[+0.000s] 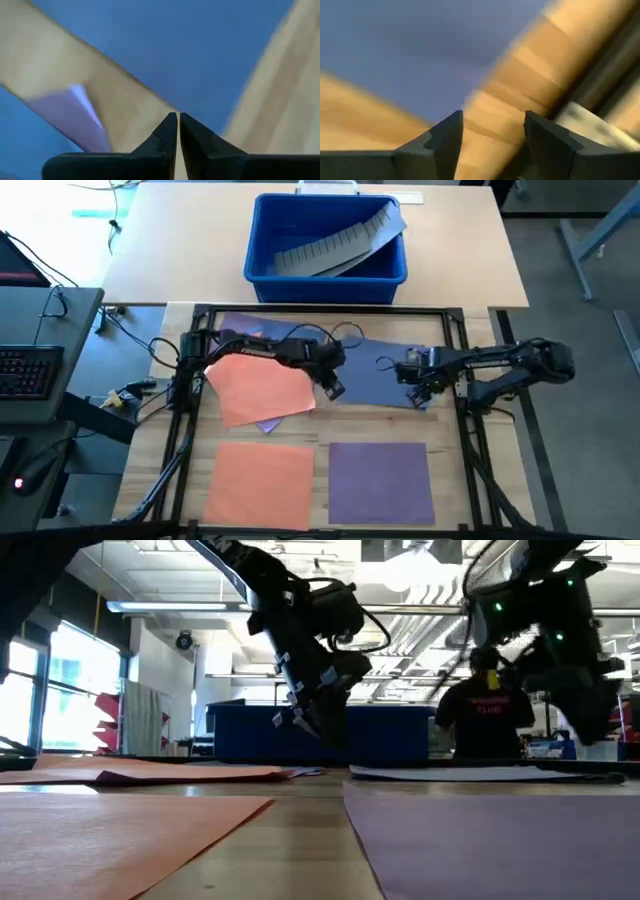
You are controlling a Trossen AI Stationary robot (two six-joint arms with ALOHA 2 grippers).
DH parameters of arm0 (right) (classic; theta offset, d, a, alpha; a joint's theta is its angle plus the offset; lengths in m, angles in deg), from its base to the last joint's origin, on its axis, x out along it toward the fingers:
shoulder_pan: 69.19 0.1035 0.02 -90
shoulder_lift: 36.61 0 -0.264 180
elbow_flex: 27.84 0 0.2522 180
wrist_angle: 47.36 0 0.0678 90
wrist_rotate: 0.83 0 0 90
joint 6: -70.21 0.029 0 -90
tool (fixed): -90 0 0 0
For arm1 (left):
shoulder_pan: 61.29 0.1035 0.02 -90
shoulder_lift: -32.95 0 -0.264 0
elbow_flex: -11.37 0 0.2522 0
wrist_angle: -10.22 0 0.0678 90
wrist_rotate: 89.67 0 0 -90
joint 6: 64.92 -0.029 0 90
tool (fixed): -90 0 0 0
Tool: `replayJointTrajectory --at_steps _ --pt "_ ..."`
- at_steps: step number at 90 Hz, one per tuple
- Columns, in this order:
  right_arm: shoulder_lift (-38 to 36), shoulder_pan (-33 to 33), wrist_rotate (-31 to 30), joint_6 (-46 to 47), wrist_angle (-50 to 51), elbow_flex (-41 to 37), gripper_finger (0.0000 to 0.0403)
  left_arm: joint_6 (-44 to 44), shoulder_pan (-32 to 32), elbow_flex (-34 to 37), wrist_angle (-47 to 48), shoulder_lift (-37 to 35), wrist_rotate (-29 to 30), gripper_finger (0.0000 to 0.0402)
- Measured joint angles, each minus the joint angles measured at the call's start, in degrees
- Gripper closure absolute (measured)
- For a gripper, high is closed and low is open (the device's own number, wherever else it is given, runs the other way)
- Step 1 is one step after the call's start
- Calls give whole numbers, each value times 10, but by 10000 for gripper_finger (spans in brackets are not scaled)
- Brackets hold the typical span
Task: Organize paper
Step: Stack the blue paper on top of the blue paper
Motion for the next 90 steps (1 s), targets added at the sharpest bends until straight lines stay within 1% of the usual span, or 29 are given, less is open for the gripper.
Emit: replayJointTrajectory --at_steps 7,18,25,29,33,47,59,71,90 --pt "5 -20 3 19 -16 -17 261 0 21 0 -25 8 0 402" --pt "22 -40 13 45 -20 -40 322 0 44 0 -59 24 -4 402" --pt "32 -43 7 53 -27 -40 362 -4 49 1 -68 29 -3 402" --pt "38 -45 8 52 -33 -40 383 -9 51 1 -89 34 -3 402" --pt "43 -46 15 51 -38 -40 395 -9 52 0 -100 37 -4 402" --pt "66 -43 44 59 -68 -41 392 12 55 0 -139 58 -5 402" --pt "78 -33 83 66 -95 -53 401 14 55 1 -153 71 -7 402" --pt "78 -10 104 64 -115 -64 402 22 55 0 -160 70 -1 402" --pt "77 37 133 37 -124 -65 403 29 50 0 -182 70 23 402"
